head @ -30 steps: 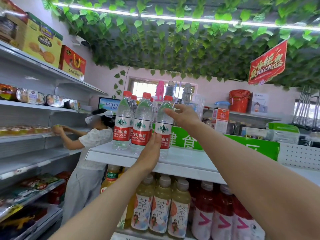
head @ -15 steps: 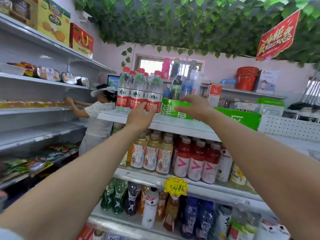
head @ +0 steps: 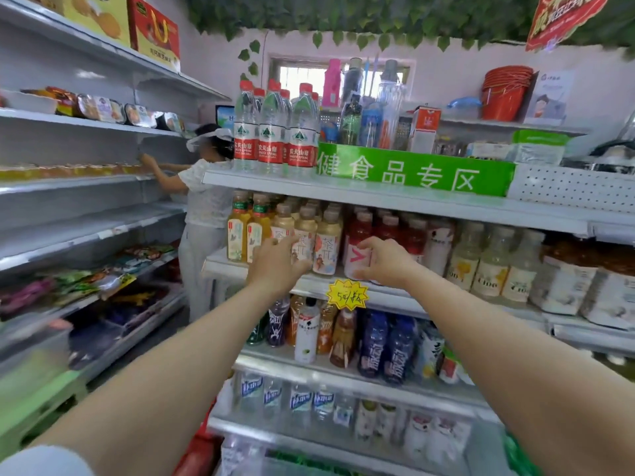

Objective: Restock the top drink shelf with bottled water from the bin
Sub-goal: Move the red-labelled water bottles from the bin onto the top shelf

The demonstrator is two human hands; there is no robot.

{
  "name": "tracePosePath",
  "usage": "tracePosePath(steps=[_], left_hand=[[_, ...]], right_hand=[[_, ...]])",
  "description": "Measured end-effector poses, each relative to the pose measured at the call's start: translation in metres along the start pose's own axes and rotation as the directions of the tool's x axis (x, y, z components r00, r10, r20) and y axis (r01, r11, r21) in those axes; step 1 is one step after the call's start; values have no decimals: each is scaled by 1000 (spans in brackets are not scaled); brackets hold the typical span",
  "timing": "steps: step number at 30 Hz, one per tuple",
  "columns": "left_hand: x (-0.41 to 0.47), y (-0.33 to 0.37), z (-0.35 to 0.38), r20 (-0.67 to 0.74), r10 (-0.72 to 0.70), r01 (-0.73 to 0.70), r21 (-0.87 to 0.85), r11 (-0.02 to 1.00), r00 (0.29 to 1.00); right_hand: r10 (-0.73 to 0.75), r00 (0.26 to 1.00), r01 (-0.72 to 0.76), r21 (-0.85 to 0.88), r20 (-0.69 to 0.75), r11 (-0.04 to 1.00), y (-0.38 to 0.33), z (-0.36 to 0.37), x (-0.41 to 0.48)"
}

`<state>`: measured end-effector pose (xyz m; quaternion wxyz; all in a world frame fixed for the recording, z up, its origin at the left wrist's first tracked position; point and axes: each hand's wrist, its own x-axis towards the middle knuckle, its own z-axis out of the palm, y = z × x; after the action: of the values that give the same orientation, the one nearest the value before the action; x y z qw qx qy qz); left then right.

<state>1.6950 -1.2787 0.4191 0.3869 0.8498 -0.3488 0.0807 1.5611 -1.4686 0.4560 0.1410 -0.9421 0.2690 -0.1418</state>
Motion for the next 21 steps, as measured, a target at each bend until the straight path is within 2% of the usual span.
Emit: tracePosePath(steps=[6, 12, 19, 21], left_hand=[[-38, -58, 59, 131, -96, 92, 33, 995, 987], [-60, -140, 120, 282, -260, 245, 88, 966, 924], [-109, -258, 194, 456, -404, 395, 119, 911, 793], [-132, -290, 213, 498, -482, 474, 153, 867, 721]], right_hand=[[29, 987, -33, 25, 155, 999, 26, 79, -12], [74, 952, -82, 17, 298, 996, 44, 168, -8], [119, 847, -219, 136, 519, 966, 64, 303, -8], [144, 790, -289, 154, 596, 945, 64, 346, -13]])
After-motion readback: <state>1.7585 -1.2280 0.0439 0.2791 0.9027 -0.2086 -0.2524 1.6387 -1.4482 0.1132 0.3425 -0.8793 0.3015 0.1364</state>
